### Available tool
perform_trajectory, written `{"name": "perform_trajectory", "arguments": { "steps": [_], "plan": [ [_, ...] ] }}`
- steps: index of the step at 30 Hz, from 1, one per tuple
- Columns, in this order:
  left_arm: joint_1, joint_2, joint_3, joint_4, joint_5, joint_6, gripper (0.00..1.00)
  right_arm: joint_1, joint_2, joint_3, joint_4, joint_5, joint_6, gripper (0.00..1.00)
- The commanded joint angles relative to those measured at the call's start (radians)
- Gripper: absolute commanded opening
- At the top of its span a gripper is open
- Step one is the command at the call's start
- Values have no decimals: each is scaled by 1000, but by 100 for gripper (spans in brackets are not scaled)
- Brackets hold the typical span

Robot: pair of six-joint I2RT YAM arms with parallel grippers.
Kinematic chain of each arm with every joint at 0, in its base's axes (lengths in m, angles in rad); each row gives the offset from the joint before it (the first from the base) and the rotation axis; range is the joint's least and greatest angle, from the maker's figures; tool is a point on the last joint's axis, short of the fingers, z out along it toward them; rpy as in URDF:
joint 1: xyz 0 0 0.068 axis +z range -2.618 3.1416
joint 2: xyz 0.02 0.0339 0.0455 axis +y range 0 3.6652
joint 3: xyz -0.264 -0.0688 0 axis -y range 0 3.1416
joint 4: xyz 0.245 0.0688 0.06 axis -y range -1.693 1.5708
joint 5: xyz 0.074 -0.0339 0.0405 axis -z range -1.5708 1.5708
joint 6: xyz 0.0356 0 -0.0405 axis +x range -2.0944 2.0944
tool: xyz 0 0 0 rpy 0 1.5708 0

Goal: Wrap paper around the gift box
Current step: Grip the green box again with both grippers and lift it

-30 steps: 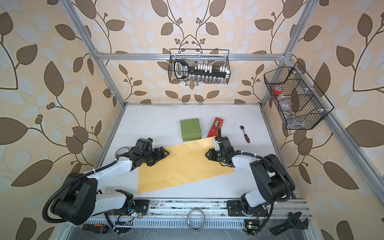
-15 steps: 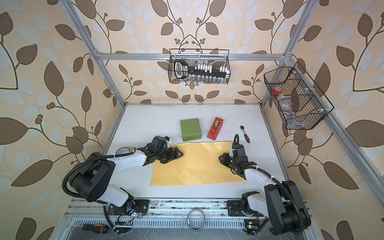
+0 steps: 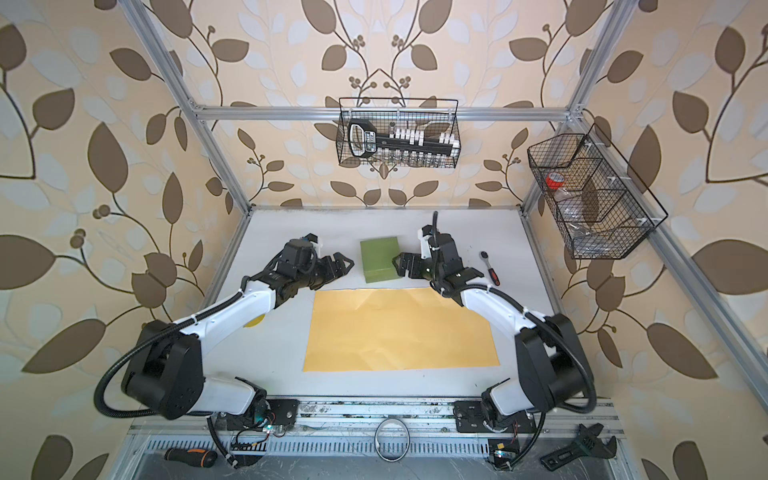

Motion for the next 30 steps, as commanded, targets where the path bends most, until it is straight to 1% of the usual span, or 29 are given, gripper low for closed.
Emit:
{"name": "perform_trajectory", "arguments": {
  "steps": [1,5,8,11,15,19,20,22,24,26,30],
  "plan": [
    [15,114,103,16,50,-14,91,-8,156,137,-74,5,-34,100],
    [17,261,249,-39,68,-2,90,-8,341,345,-162,0,-49,99],
    [17,349,315,-54,97,-14,89,-9,450,453,-232,-8,-47,96],
    [17,417,353,-47,133,-23,87,-8,505,485,-238,-55,-43,94],
    [16,477,367,-25,185,-35,85,0,553,509,-238,-126,-36,91],
    [13,515,378,9,223,-52,82,8,577,510,-229,-168,-16,90],
    [13,544,385,34,264,-67,78,10,585,494,-188,-217,23,87],
    [8,553,382,71,297,-78,74,16,577,477,-154,-255,45,85],
    [-1,559,399,84,337,-77,68,20,555,455,-105,-294,73,82],
    [-13,558,416,86,356,-70,65,21,529,440,-62,-325,102,80],
    [-32,535,445,71,380,-55,62,33,463,410,-38,-365,121,76]
  ]
}}
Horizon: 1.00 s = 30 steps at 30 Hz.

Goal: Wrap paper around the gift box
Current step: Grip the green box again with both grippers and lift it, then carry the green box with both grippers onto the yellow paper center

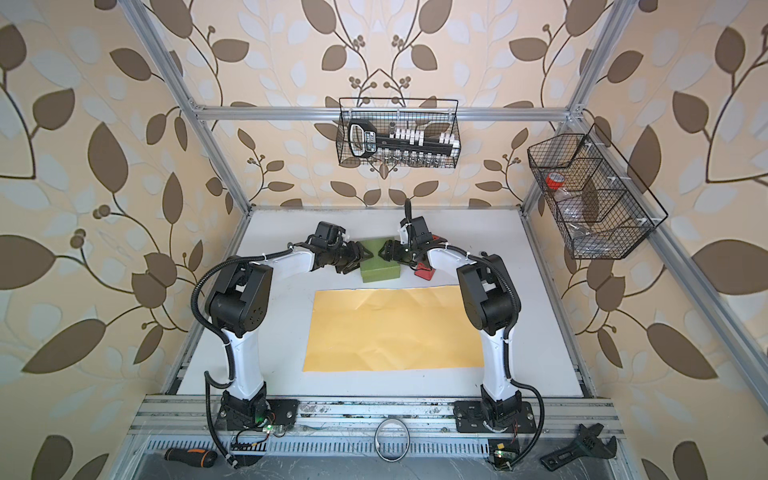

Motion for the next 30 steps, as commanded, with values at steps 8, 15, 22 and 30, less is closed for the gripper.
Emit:
{"name": "perform_trajectory", "arguments": {
  "steps": [8,15,22,30],
  "plan": [
    [-121,-119,50,31,113,28,62,55,-253,-201,152,-182,97,69],
    [-222,-244,-31,17,92,12,62,64,-447,-414,162,-136,114,67],
    [-374,-392,-204,39,32,-41,62,76,-696,-653,116,-75,125,66],
    [-528,-453,-376,108,-44,-135,62,119,-916,-846,31,-23,141,65]
  ]
}}
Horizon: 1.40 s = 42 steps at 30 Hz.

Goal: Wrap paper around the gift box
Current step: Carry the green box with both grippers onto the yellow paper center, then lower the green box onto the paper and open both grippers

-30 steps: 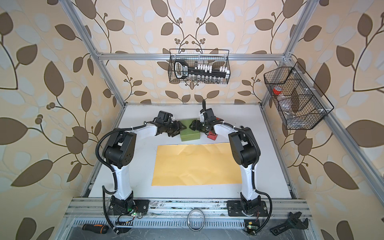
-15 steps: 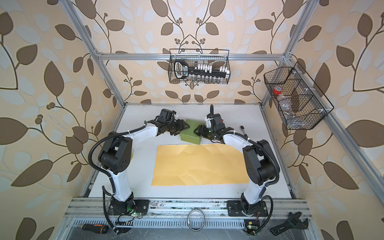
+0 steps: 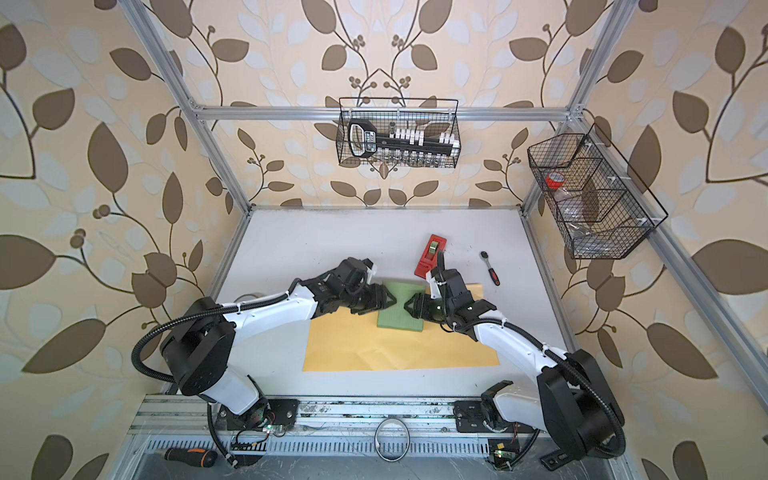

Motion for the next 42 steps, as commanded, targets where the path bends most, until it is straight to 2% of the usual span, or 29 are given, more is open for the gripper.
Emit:
{"name": "perform_trajectory", "arguments": {
  "steps": [1,5,13,22,31,35,38,42],
  "plan": [
    [-91,-37,-17,170,141,-74,62,50,-61,-17,88,-96,18,65],
    [-97,-26,-45,184,126,-77,62,54,-76,-42,76,-89,19,65],
    [-85,-15,-8,98,68,-5,66,68,-47,-52,95,-92,30,66],
    [2,-21,8,91,97,20,69,60,-27,-56,86,-87,22,71],
    [38,12,37,95,133,35,72,30,2,-44,102,-105,-1,76],
    [86,-8,8,99,110,57,75,-28,-31,-70,57,-94,-46,82],
    [124,-33,-19,94,144,89,81,-74,-77,-89,7,-77,-84,87],
    [180,-99,-82,49,105,123,84,-144,-129,-104,-35,-62,-116,92]
  ]
}}
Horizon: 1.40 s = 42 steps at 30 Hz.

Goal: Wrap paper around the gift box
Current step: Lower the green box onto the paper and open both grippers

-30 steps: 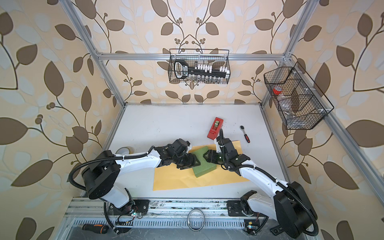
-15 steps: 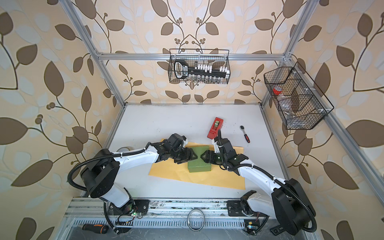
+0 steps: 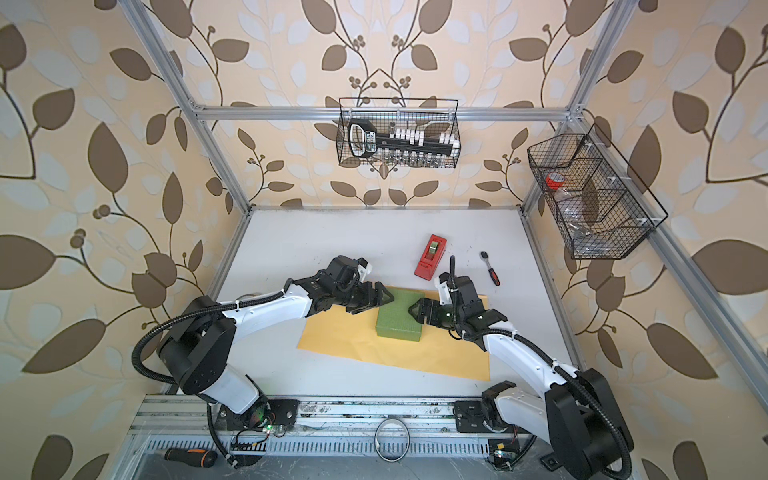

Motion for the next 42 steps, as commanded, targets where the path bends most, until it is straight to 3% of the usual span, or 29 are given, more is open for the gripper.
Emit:
{"name": "perform_trajectory", "arguments": {
  "steps": [1,4,7,12,16,24,32,37,42],
  "plan": [
    [58,-89,-58,-16,-13,53,84,-55,-34,-29,-43,3,-48,92],
    [131,-84,-98,-1,-6,41,79,-126,-1,-40,-22,33,-43,91],
    [141,-18,-62,-19,2,68,72,-170,55,-55,30,51,-28,87],
    [158,21,-89,-1,-52,83,66,-182,114,-80,71,116,-32,81],
    [206,10,-189,52,-71,65,63,-182,187,-87,112,95,-32,77],
    [259,-122,-400,94,-161,45,62,-93,291,-34,166,67,-29,71],
    [321,-234,-394,26,-199,77,71,-4,393,87,167,31,-62,69],
    [321,-320,-323,-51,-158,92,77,-26,296,113,39,74,-144,74],
    [304,-431,-302,-39,-18,54,79,-116,151,59,-72,151,-169,84]
  ]
}}
